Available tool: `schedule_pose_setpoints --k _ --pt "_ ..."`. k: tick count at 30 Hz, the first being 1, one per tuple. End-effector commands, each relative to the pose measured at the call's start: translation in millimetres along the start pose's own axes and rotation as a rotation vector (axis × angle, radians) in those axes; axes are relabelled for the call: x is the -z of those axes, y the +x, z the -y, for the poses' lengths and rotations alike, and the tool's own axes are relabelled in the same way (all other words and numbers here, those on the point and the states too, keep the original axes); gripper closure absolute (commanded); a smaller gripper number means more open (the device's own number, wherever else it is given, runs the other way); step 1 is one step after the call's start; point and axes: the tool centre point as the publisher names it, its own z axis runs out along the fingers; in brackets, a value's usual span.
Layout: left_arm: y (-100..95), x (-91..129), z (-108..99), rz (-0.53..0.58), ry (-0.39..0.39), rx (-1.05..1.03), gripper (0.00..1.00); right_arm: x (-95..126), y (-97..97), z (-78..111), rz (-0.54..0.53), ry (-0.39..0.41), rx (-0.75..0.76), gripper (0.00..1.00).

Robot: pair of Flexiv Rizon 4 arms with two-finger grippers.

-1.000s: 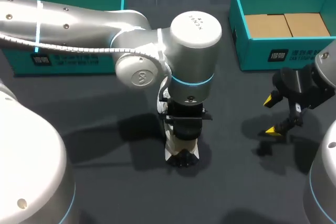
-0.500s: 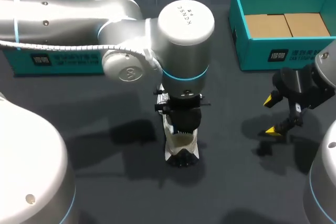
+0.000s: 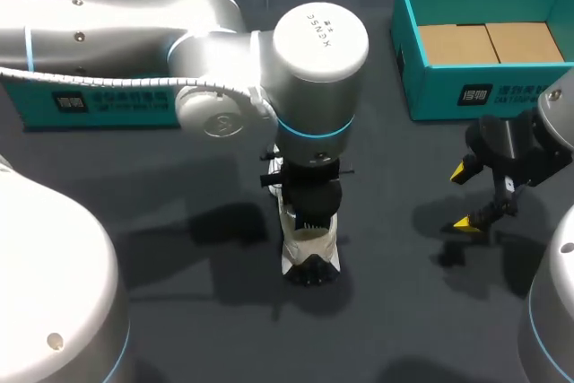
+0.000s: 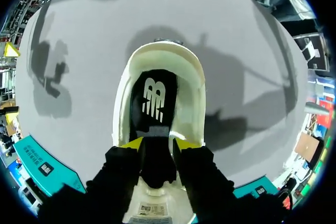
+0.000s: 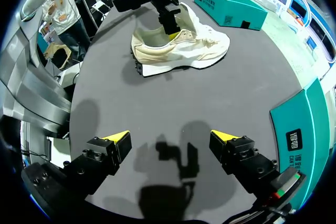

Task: Take the shoe out of the shoebox, open the shoe tongue, remove and reinsert the insole, then place the shoe into the shoebox

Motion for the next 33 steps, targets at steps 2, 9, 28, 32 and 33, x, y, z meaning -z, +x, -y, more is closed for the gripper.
schedule_pose_setpoints --k 2,9,28,32,33 --pt "1.2 -1.1 6.7 -0.01 -0.012 0.007 0.0 0.0 1.2 -0.4 0.002 0.004 -0.001 0.0" --pt "5.9 0.6 9.6 0.019 0.002 0.025 0.0 0.0 1.2 -0.4 0.002 0.004 -0.001 0.0" --pt "-3.7 12.4 -14.4 0.06 0.093 -0.023 0.0 0.0 1.2 -0.4 0.002 0.004 -0.001 0.0" --pt "-5.6 12.7 -17.0 0.072 0.117 -0.034 0.0 0.0 1.2 -0.4 0.002 0.004 -0.001 0.0" --pt "-6.1 13.1 -17.2 0.076 0.123 -0.038 0.0 0.0 1.2 -0.4 0.002 0.004 -0.001 0.0"
